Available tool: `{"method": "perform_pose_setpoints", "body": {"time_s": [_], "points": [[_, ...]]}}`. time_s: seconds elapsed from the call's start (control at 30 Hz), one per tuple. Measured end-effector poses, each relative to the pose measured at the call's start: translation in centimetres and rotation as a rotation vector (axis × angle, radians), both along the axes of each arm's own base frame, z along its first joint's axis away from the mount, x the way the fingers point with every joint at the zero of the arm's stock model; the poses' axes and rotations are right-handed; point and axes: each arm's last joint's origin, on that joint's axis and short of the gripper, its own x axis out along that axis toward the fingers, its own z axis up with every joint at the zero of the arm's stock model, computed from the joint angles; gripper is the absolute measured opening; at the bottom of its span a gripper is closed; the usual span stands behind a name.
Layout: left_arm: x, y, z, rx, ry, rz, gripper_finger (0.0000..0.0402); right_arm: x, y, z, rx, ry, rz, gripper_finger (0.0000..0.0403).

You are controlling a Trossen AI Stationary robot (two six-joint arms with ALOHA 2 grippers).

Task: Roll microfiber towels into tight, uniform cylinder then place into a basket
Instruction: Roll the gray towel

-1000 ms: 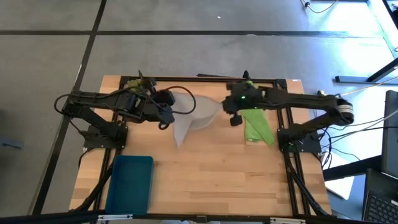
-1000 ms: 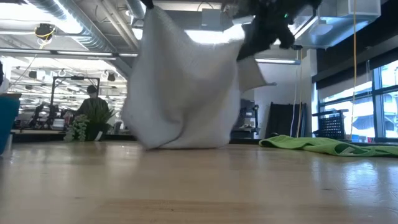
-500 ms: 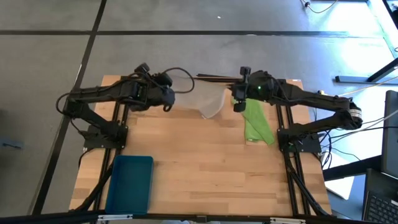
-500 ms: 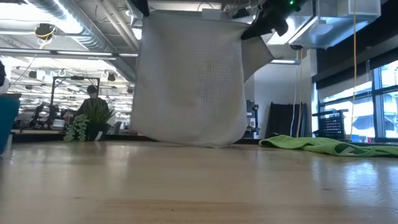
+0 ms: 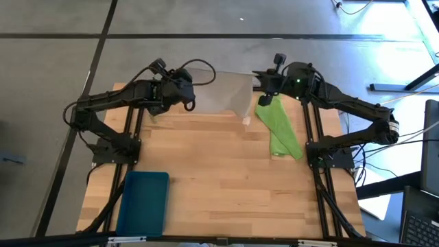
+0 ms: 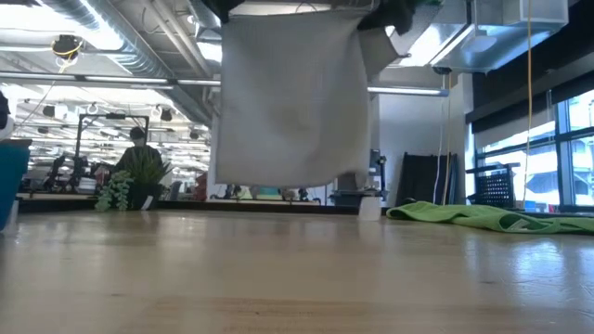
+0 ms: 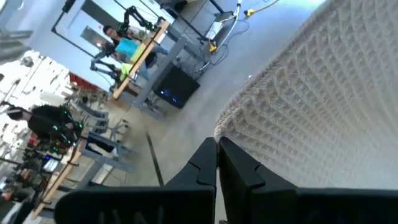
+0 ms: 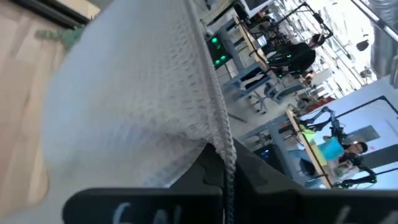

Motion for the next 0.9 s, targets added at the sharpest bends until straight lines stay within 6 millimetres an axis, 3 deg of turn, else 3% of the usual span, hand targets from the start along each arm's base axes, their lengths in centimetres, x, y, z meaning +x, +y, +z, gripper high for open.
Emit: {"method": "perform_pose_setpoints", "body": {"time_s": [0.17, 0.43, 0.73, 0.9], "points": [[0.1, -0.5, -0.3, -0.066, 0.021, -0.073, 0.0000, -0.3, 0.4, -1.3, 0.136, 0.089, 0.080, 0.0005], [0.2, -3.1, -1.6, -0.283, 0.049, -0.270, 0.0000, -0.2, 2.2, -4.2, 0.365, 0.193, 0.170, 0.0006], [0.7, -7.5, -7.0, -0.362, 0.132, -0.351, 0.0000, 0.1, 4.9, -8.1, 0.490, 0.316, 0.203, 0.0007], [0.3, -10.3, -8.6, -0.416, 0.133, -0.404, 0.0000, 0.2, 6.6, -9.6, 0.515, 0.372, 0.243, 0.0008]]}}
